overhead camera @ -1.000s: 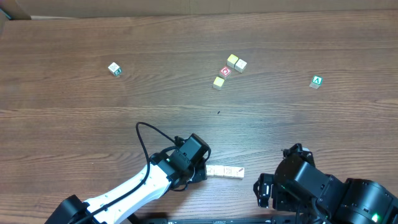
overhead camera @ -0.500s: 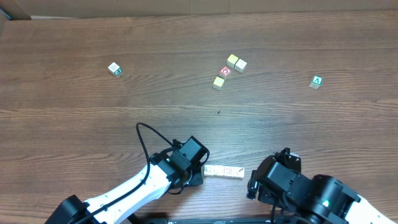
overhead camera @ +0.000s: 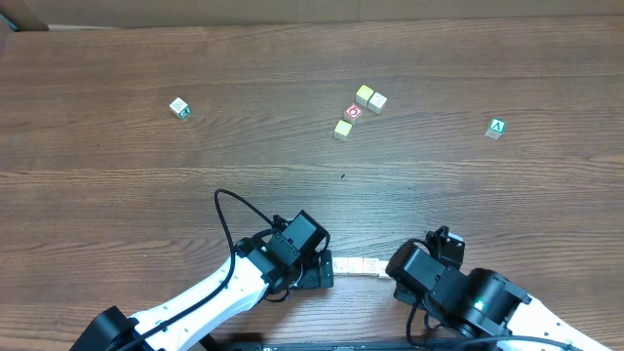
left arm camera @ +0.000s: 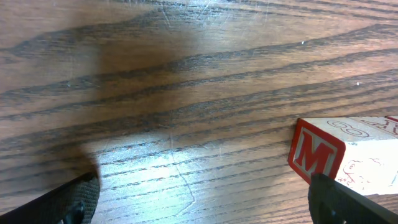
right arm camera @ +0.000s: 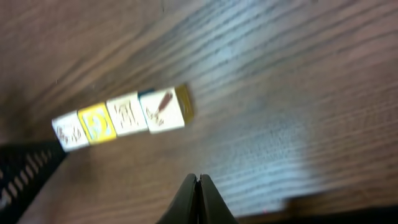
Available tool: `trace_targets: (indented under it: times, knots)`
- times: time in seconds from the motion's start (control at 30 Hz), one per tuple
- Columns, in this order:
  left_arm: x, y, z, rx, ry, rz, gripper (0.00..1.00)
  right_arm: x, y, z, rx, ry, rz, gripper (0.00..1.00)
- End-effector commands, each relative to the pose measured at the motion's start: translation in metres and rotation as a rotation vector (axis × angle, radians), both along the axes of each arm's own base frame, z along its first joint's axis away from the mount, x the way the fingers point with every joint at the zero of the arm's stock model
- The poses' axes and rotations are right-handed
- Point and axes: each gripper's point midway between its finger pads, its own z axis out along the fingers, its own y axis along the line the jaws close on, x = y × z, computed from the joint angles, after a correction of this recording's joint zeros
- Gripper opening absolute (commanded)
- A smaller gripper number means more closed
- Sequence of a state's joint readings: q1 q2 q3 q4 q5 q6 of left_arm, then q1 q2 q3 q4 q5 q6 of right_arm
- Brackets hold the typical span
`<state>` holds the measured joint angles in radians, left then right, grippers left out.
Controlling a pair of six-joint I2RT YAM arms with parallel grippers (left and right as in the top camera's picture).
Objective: Flip 4 blocks
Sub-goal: 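Move the right gripper left toward the right end of the block row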
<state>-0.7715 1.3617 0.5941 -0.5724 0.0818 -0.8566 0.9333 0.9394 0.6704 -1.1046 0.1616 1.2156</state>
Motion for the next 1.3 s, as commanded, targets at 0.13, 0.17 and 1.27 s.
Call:
trace_targets:
  times: [0.13, 0.17, 1.27]
  knots:
    - [-0.001, 0.023, -0.007, 0.113, -0.011, 0.001, 0.27, 0.020, -0.014, -0.008, -0.080, -0.039, -0.087, 0.04]
    - [-0.001, 0.025, -0.008, 0.122, -0.012, 0.002, 0.16, 0.021, -0.016, -0.008, -0.085, -0.037, -0.097, 0.04]
    - [0.008, 0.021, -0.006, 0.134, -0.081, -0.164, 0.04, 0.022, -0.001, -0.046, 0.060, 0.121, -0.093, 0.04]
